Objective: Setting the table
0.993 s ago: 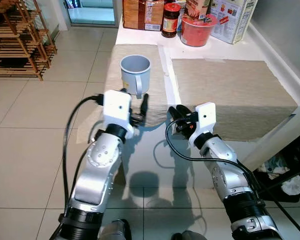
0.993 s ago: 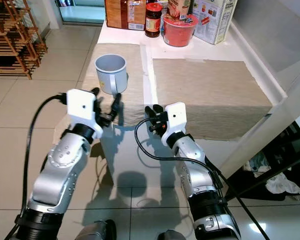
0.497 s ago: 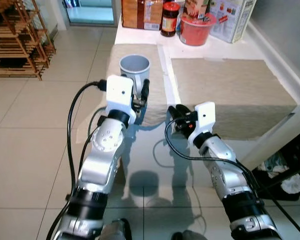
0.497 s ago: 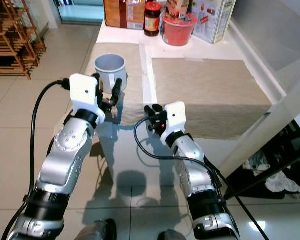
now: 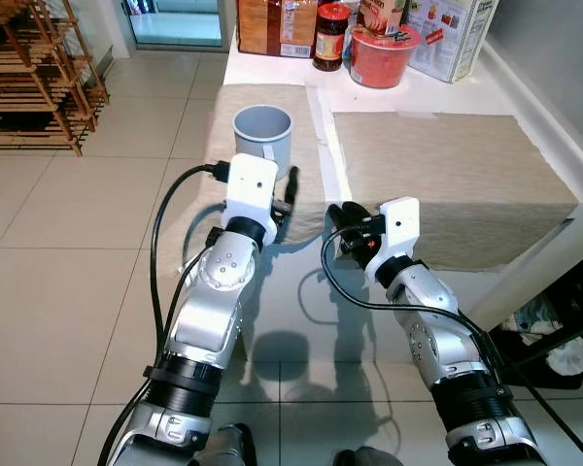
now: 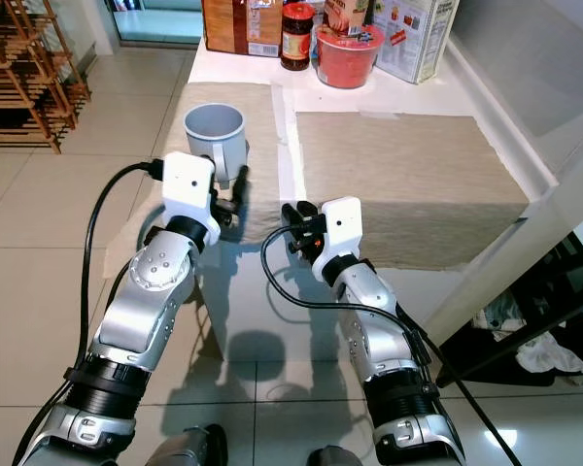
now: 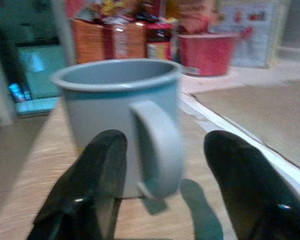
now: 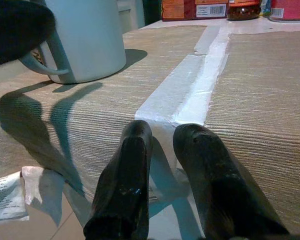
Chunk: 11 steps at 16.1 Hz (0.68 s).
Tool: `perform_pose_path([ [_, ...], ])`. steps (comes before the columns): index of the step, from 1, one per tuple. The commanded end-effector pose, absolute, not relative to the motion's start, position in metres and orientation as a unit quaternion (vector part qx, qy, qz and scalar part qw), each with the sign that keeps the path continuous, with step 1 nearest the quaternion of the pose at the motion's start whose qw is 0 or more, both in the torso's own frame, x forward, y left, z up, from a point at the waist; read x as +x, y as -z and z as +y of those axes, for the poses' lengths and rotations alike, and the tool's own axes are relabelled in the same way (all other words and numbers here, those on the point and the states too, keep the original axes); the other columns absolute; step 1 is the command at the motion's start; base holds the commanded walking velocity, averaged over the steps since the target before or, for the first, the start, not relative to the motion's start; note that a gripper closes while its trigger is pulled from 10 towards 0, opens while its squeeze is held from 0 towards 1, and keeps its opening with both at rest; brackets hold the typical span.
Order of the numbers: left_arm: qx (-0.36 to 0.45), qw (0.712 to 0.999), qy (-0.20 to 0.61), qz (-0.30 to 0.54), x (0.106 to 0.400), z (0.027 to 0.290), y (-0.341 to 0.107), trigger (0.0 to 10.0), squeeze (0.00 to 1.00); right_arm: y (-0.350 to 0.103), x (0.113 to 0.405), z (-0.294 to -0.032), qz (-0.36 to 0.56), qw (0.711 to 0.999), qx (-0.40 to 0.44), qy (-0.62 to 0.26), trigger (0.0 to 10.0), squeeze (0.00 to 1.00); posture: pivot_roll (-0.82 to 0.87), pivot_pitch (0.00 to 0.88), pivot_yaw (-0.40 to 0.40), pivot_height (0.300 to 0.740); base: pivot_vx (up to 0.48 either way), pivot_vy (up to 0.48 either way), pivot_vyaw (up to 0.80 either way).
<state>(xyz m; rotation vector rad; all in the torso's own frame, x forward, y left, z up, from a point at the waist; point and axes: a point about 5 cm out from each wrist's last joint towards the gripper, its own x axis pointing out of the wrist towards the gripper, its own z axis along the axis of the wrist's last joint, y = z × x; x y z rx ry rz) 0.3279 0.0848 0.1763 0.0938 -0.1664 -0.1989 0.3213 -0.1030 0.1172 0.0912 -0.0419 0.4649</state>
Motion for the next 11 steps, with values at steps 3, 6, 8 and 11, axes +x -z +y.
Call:
perform_pose_path([
  [3,0.04,0.992,0.057,-0.101,0.334,0.094,-0.187,0.0,0.0,-0.129,0.327,-0.114,-0.04,0.978,0.056,-0.197,10.0,0.0,-0.09,0.086,-0.008,0.74,0.0,0.0,0.0],
  [6,0.038,0.993,0.068,-0.088,0.335,0.09,-0.182,0.0,0.0,-0.132,0.328,-0.114,-0.043,0.978,0.059,-0.194,10.0,0.0,-0.09,0.088,-0.006,0.74,0.0,0.0,0.0],
  [8,0.037,0.993,0.077,-0.081,0.334,0.086,-0.18,0.0,0.0,-0.132,0.328,-0.115,-0.044,0.979,0.061,-0.191,10.0,0.0,-0.1,0.09,-0.004,0.74,0.0,0.0,0.0],
  [11,0.038,0.993,0.08,-0.074,0.335,0.085,-0.178,0.0,0.0,-0.133,0.327,-0.116,-0.045,0.979,0.066,-0.189,10.0,0.0,-0.09,0.094,-0.004,0.74,0.0,0.0,0.0],
])
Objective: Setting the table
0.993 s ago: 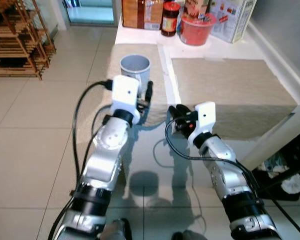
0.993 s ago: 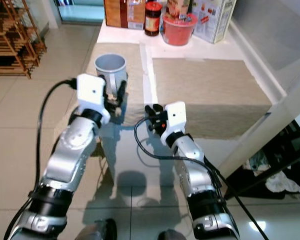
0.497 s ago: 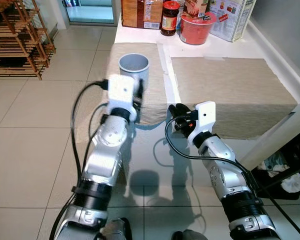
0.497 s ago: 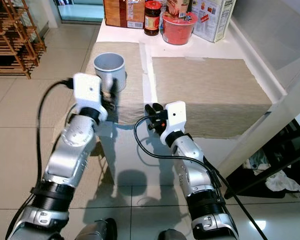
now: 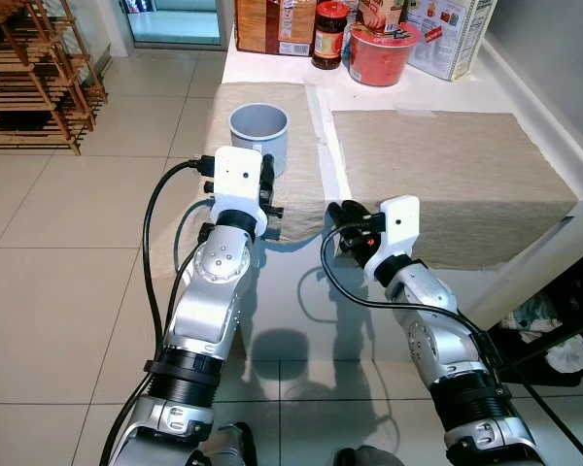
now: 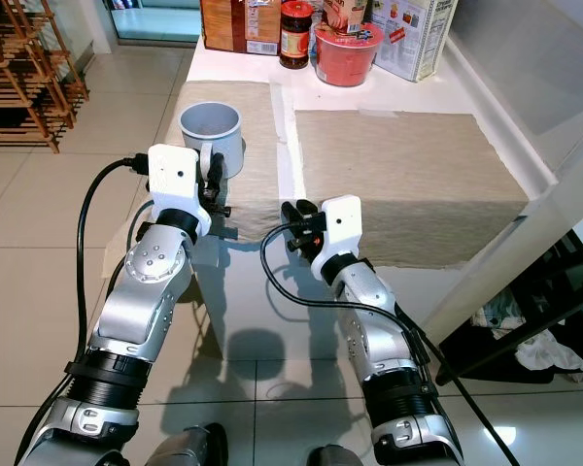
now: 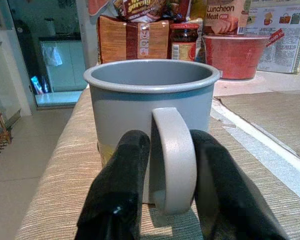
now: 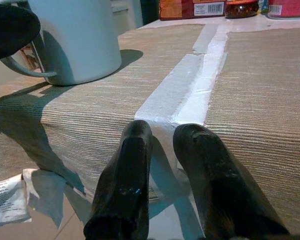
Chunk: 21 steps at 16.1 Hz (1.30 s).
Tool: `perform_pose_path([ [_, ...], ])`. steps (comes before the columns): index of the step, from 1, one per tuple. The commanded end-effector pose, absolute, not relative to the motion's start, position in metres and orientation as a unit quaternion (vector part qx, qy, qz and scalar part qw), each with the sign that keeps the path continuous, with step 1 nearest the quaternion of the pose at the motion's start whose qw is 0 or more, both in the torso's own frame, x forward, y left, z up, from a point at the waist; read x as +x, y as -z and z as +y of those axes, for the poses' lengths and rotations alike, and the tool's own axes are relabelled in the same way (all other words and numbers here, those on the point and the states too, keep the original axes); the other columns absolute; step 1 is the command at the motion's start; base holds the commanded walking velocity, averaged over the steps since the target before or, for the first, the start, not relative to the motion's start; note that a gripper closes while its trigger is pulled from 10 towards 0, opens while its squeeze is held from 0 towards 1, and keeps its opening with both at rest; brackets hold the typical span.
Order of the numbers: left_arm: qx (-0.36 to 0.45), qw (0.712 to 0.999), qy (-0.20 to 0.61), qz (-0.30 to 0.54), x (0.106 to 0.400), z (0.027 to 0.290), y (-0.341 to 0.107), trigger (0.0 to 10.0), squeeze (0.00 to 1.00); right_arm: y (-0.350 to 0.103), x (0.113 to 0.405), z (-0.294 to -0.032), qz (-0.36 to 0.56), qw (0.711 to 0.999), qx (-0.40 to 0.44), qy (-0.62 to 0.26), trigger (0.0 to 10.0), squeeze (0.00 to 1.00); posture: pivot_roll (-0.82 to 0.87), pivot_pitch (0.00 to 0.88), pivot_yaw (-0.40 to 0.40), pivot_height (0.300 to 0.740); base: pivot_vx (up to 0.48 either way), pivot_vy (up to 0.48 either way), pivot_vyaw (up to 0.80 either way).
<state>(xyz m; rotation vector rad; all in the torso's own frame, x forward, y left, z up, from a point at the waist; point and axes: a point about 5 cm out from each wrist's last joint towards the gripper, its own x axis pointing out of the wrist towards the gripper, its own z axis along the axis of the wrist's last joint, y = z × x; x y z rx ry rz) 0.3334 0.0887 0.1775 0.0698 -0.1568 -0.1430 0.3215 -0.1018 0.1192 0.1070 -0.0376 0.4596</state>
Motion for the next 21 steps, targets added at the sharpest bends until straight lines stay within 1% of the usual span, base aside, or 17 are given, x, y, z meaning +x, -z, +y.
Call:
perform_pose_path([
  [1,0.038,0.993,0.077,-0.075,0.335,0.086,-0.178,0.0,0.0,-0.133,0.326,-0.115,-0.045,0.979,0.066,-0.19,10.0,0.0,-0.09,0.095,-0.003,0.74,0.0,0.0,0.0],
  [9,0.039,0.994,0.073,-0.067,0.336,0.087,-0.176,0.0,0.0,-0.135,0.326,-0.115,-0.046,0.979,0.069,-0.189,10.0,0.0,-0.1,0.1,-0.002,0.74,0.0,0.0,0.0],
  [12,0.037,0.995,0.065,-0.072,0.337,0.094,-0.178,0.0,0.0,-0.136,0.326,-0.114,-0.046,0.978,0.07,-0.189,10.0,0.0,-0.1,0.098,-0.001,0.74,0.0,0.0,0.0],
  [15,-0.043,0.987,0.099,-0.121,0.331,0.102,-0.199,0.0,0.0,-0.139,0.326,-0.113,-0.051,0.977,0.075,-0.192,10.0,0.0,-0.1,0.094,0.004,0.74,0.0,0.0,0.0],
  [16,-0.155,0.958,0.145,-0.19,0.313,0.127,-0.227,10.0,0.0,-0.145,0.327,-0.113,-0.064,0.974,0.094,-0.197,10.0,0.0,-0.1,0.092,0.01,0.74,0.0,0.0,0.0],
  [17,-0.163,0.952,0.154,-0.207,0.306,0.137,-0.232,10.0,0.0,-0.147,0.327,-0.113,-0.068,0.972,0.102,-0.2,10.0,0.0,-0.1,0.092,0.01,0.74,0.0,0.0,0.0],
  [18,-0.147,0.953,0.15,-0.22,0.299,0.15,-0.234,10.0,0.0,-0.15,0.327,-0.112,-0.075,0.969,0.111,-0.206,10.0,0.0,-0.09,0.091,0.012,0.74,0.0,0.0,0.0],
  [19,-0.119,0.958,0.131,-0.227,0.288,0.171,-0.231,10.0,0.0,-0.155,0.327,-0.11,-0.084,0.965,0.118,-0.217,10.0,0.0,-0.09,0.09,0.012,0.74,0.0,0.0,0.0],
  [20,-0.119,0.956,0.125,-0.236,0.276,0.184,-0.231,10.0,0.0,-0.158,0.326,-0.107,-0.089,0.962,0.121,-0.23,10.0,0.0,-0.09,0.09,0.012,0.74,0.0,0.0,0.0],
  [21,-0.124,0.956,0.124,-0.235,0.267,0.191,-0.229,10.0,0.0,-0.16,0.326,-0.106,-0.091,0.96,0.119,-0.237,10.0,0.0,-0.09,0.09,0.009,0.74,0.0,0.0,0.0],
])
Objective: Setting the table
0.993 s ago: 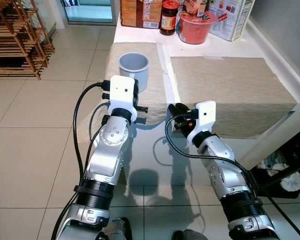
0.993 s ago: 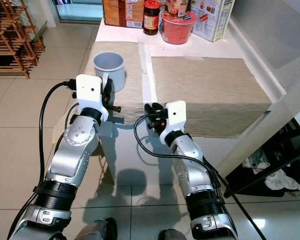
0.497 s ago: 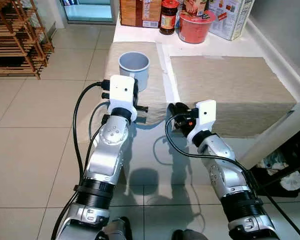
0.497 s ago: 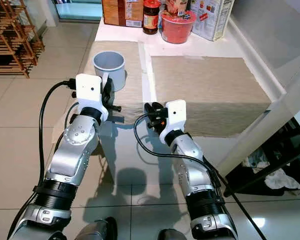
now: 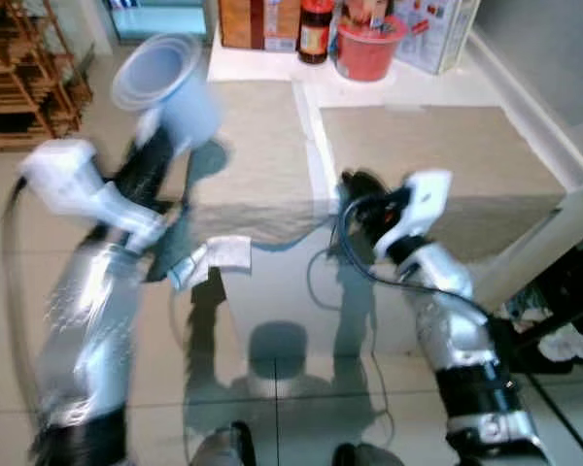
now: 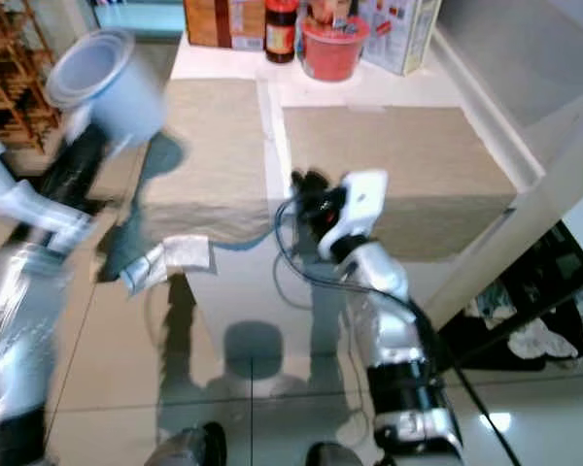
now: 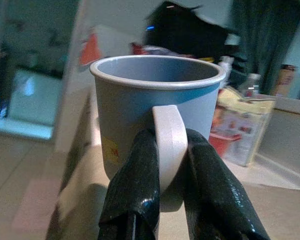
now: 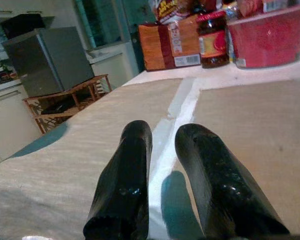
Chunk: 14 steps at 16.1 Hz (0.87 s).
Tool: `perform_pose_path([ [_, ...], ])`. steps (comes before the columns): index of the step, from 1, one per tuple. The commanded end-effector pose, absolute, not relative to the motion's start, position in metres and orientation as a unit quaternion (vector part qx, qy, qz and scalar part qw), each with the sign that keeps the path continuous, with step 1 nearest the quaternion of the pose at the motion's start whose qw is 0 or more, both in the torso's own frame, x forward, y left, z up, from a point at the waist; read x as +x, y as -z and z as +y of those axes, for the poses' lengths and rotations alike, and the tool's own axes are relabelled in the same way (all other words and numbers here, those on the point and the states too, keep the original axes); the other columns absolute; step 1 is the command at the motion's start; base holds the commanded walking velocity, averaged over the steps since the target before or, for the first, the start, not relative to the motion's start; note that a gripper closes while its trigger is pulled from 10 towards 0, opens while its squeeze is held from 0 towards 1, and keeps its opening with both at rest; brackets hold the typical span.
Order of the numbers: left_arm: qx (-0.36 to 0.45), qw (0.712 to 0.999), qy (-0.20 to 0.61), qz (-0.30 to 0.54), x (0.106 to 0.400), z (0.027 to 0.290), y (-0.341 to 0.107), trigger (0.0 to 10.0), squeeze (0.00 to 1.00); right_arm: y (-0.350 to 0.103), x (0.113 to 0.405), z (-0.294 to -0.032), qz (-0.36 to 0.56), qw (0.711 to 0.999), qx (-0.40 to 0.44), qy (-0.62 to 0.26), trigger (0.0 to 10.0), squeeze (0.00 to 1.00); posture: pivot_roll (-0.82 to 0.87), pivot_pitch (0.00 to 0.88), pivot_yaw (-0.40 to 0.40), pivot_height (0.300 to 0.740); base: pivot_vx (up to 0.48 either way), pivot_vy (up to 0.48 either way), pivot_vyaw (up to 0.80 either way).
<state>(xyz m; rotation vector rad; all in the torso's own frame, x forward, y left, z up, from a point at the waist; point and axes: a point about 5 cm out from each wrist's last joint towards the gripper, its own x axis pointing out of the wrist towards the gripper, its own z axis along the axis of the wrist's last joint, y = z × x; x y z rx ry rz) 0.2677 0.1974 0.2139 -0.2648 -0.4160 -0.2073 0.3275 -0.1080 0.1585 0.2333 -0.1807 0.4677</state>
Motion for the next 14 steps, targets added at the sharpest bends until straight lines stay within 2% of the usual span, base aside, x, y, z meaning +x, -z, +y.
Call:
perform_pose_path([
  [1,-0.138,0.955,0.133,-0.227,0.259,0.195,-0.226,10.0,0.0,-0.16,0.327,-0.106,-0.092,0.958,0.125,-0.242,10.0,0.0,-0.08,0.089,0.003,0.74,0.0,0.0,0.0],
  [2,-0.163,0.949,0.151,-0.224,0.25,0.195,-0.224,10.0,0.0,-0.161,0.327,-0.106,-0.091,0.957,0.123,-0.246,10.0,0.0,-0.08,0.088,0.0,0.74,0.0,0.0,0.0],
  [5,-0.183,0.946,0.182,-0.199,0.232,0.189,-0.208,10.0,0.0,-0.167,0.327,-0.105,-0.098,0.948,0.137,-0.271,10.0,0.0,-0.08,0.078,-0.009,0.74,0.0,-0.451,0.0],
  [6,-0.196,0.944,0.185,-0.189,0.229,0.187,-0.203,10.0,0.0,-0.172,0.325,-0.102,-0.102,0.936,0.151,-0.302,10.0,0.0,-0.07,0.072,-0.01,0.74,0.0,-0.454,0.0],
  [8,-0.201,0.944,0.199,-0.168,0.231,0.182,-0.195,10.0,0.0,-0.174,0.317,-0.094,-0.096,0.912,0.162,-0.364,10.0,0.0,-0.08,0.066,-0.01,0.74,0.0,-0.456,0.0],
  [14,-0.212,0.942,0.199,-0.17,0.244,0.174,-0.194,10.0,0.0,-0.156,0.31,-0.094,-0.063,0.914,0.149,-0.373,10.0,0.0,-0.08,0.055,-0.006,0.74,0.0,-0.454,0.0],
])
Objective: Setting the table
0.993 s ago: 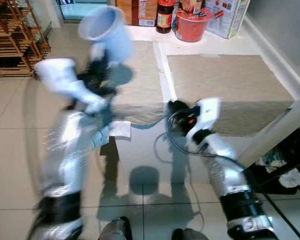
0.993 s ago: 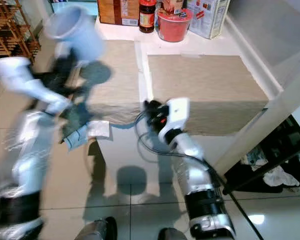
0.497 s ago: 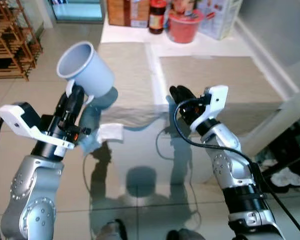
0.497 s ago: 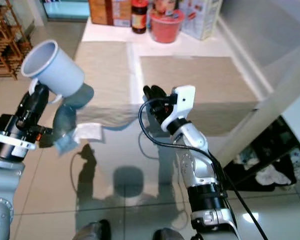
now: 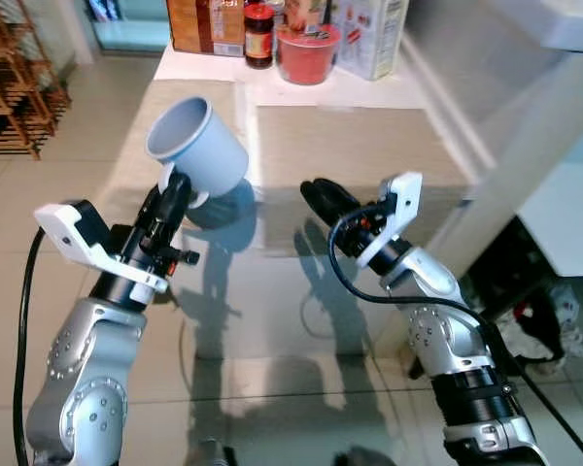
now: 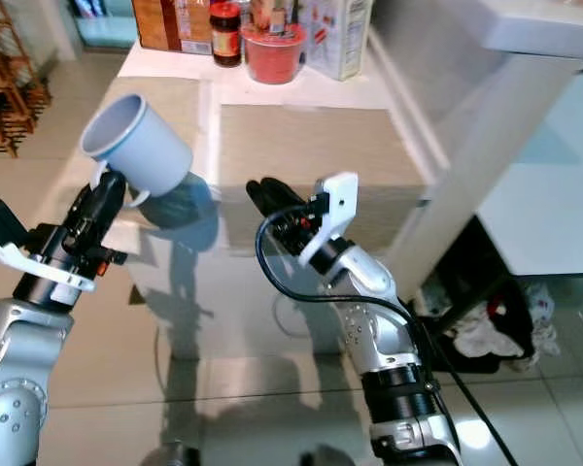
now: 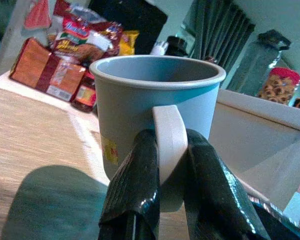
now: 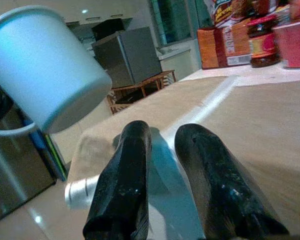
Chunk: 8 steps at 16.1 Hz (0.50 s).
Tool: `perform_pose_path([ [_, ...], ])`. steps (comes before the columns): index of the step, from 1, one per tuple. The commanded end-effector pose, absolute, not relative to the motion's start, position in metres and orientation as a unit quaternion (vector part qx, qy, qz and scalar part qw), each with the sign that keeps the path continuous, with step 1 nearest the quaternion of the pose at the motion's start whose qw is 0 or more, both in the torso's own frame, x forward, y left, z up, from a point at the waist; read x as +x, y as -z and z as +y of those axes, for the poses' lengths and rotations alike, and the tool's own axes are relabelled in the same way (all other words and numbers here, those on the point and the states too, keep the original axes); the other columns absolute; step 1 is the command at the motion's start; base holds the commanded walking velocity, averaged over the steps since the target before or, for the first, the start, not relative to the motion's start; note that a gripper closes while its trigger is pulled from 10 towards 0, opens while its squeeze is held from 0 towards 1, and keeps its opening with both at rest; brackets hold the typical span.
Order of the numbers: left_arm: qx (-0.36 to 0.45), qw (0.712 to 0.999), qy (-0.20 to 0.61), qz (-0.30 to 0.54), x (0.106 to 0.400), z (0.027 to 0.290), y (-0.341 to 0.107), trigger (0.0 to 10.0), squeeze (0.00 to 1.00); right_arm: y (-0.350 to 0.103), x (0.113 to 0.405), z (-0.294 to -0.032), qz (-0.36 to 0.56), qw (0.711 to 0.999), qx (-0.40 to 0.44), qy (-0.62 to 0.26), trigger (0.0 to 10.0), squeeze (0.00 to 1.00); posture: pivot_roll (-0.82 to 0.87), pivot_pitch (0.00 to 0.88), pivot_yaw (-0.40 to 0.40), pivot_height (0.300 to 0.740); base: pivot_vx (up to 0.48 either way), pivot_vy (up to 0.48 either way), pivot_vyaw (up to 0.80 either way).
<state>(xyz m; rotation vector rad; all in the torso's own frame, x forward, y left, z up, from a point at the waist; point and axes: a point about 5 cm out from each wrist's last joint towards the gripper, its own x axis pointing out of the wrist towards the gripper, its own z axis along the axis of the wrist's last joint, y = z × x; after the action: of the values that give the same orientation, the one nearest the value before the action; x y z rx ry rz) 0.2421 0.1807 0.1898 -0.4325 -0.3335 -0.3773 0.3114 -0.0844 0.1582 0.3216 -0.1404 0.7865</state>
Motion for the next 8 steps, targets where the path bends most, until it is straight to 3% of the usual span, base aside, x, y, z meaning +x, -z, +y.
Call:
perform_pose_path([
  [1,-0.212,0.941,0.2,-0.169,0.244,0.173,-0.194,10.0,0.0,-0.154,0.31,-0.095,-0.06,0.914,0.146,-0.373,10.0,0.0,-0.08,0.055,-0.005,0.74,0.0,-0.454,0.0],
  [8,-0.203,0.948,0.194,-0.148,0.244,0.173,-0.181,10.0,0.0,-0.139,0.31,-0.106,-0.031,0.934,0.111,-0.337,10.0,0.0,-0.09,0.068,0.001,0.74,0.0,-0.454,0.0],
])
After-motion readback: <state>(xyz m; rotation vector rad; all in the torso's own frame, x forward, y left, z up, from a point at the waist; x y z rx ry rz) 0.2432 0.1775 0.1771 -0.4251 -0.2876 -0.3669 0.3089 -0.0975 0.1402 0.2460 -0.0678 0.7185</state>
